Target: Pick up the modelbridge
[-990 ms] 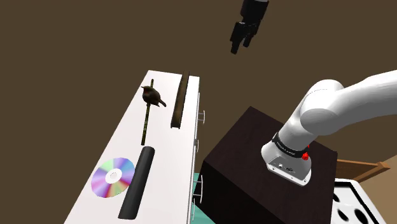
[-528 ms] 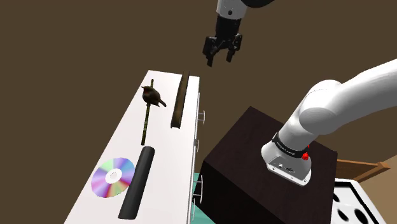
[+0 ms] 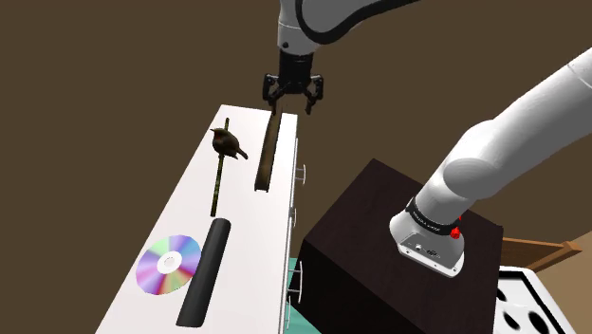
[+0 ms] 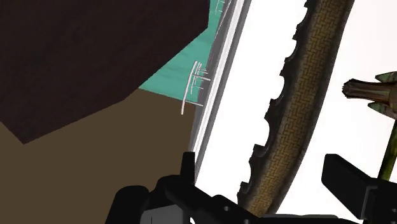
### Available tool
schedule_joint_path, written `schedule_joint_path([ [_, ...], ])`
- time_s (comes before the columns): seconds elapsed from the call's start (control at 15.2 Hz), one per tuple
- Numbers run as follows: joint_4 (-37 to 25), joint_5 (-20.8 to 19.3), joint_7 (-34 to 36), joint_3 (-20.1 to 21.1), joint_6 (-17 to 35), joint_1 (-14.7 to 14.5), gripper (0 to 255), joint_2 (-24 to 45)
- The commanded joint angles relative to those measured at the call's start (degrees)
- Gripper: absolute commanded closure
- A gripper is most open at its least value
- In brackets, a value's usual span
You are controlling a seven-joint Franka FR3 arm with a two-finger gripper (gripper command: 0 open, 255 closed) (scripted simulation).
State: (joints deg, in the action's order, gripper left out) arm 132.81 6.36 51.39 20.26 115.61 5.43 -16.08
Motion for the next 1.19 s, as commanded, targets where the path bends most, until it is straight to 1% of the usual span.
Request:
schedule_joint_path([
  [0.0, -2.24, -0.67, 6.92, 1.7, 2.04, 0.82, 0, 4.74],
  [0.2, -6.03, -2.48, 15.75, 3.22, 4.3, 1.54, 0, 11.56],
  [0.66, -3.24, -3.59, 16.53, 3.36, 9.74, 1.35, 0, 14.4],
  [0.79, -3.04, -3.7, 16.6, 3.37, 10.18, 1.35, 0, 14.66],
  [0.86, -2.99, -3.7, 16.58, 3.37, 10.22, 1.35, 255, 14.64],
  [1.12, -2.99, -3.74, 16.55, 3.34, 10.28, 1.38, 255, 14.72],
])
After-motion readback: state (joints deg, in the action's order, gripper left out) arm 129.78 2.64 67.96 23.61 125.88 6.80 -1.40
